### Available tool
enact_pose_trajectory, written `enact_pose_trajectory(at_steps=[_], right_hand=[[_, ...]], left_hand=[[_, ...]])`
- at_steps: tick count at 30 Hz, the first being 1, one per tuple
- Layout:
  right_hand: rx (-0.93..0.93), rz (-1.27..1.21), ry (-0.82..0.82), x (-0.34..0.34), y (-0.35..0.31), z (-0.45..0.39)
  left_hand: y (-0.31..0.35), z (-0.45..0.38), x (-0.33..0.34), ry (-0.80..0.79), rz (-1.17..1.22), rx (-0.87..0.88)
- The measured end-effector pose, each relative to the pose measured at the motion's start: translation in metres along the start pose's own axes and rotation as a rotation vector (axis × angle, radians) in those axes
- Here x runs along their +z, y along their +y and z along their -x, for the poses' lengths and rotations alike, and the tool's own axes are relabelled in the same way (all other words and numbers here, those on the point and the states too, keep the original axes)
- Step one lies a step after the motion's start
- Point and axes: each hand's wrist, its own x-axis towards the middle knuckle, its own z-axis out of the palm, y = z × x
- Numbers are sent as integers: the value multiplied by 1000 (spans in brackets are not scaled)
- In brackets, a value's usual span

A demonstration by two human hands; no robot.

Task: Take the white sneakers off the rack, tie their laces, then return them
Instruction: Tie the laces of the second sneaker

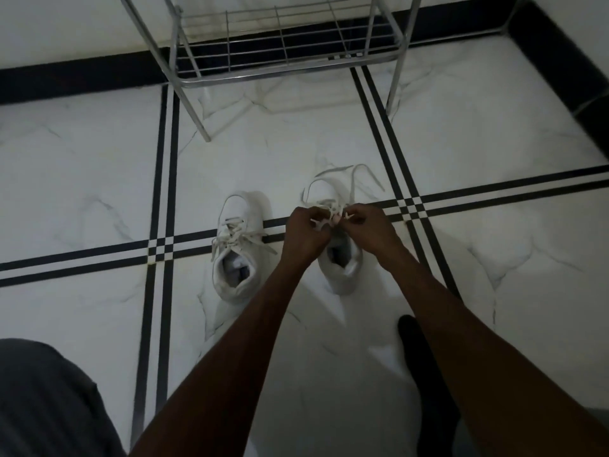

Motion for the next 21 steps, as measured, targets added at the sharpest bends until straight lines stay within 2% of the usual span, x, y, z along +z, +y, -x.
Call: enact_pose_trajectory(at_steps=[7, 12, 21], right_hand=[[-135, 160, 42, 9, -5, 3], [-234, 260, -19, 20, -12, 7], [-240, 369, 30, 33, -15, 15]], left_hand=[[-13, 3, -10, 90, -34, 17], [-23, 16, -21, 141, -76, 77], [-26, 16, -26, 168, -214, 135]])
